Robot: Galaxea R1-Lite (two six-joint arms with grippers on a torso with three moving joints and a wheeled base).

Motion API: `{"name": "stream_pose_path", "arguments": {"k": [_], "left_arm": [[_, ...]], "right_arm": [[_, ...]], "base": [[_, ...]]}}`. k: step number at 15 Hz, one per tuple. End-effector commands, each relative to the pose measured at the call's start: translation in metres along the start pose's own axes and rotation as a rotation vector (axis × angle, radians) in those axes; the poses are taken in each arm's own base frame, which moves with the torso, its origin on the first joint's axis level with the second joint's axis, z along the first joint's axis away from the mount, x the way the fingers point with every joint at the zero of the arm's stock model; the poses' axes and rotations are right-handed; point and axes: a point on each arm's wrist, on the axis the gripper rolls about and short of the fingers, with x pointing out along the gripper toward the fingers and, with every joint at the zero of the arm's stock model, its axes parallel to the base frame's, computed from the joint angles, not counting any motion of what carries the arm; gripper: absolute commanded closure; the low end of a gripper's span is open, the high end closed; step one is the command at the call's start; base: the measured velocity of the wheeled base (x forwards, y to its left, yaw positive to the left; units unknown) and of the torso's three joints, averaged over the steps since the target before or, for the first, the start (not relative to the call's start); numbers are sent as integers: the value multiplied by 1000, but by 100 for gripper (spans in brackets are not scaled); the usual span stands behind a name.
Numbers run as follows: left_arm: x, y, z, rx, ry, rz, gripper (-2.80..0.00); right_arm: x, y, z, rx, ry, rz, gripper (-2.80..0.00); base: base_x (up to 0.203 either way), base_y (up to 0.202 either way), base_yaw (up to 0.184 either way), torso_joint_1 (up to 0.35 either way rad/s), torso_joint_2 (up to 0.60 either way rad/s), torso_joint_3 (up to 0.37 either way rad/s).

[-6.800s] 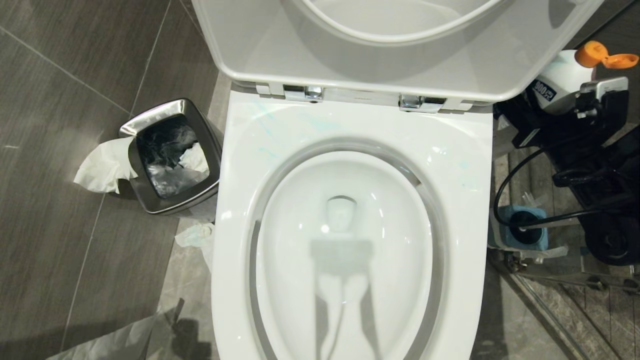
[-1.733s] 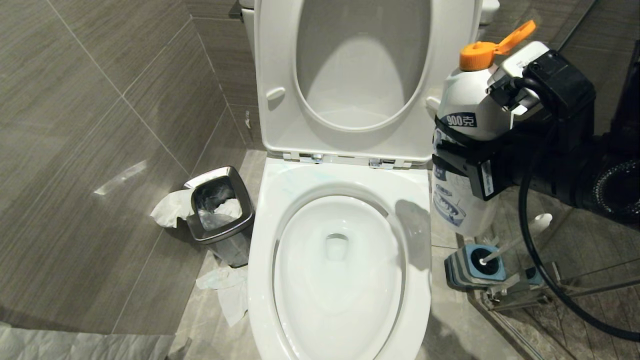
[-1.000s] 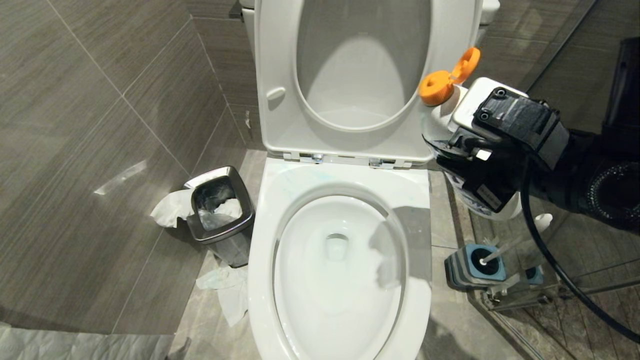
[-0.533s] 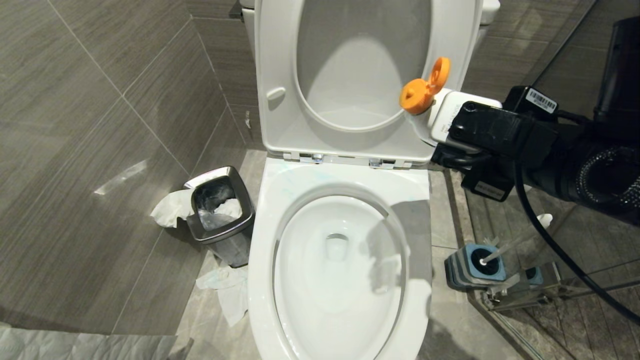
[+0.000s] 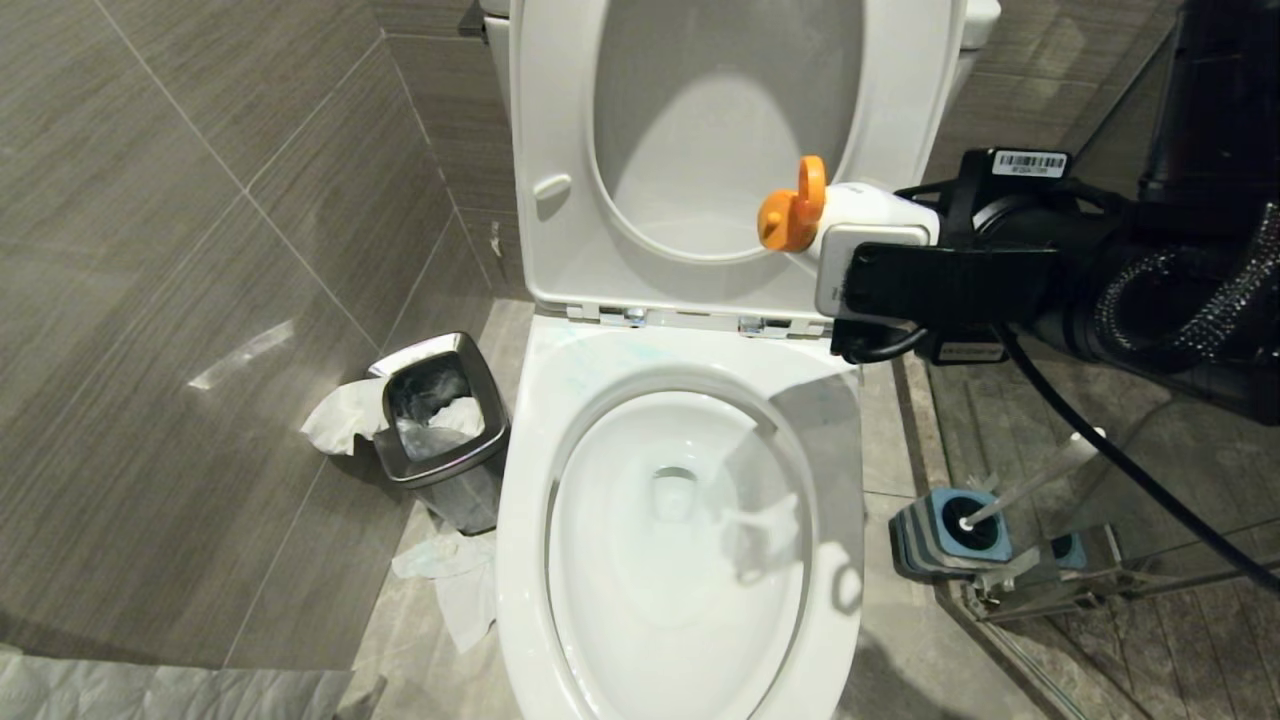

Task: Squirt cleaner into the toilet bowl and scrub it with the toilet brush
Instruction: Pour in the cleaning agent

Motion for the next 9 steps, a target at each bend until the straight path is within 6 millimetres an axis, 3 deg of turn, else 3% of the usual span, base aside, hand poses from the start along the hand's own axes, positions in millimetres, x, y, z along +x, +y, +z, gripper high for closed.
{"name": "stream_pose_path", "arguments": {"k": [1,9], "left_arm": [[0,0,0,-1,1,-1,0],[0,0,0,1,1,-1,0]], "right_arm": [[5,2,2,-64,27,9,0],[7,1,1,-301,135,24,0]], "base": [[0,0,0,0,0,0],[0,0,0,0,0,0]]}}
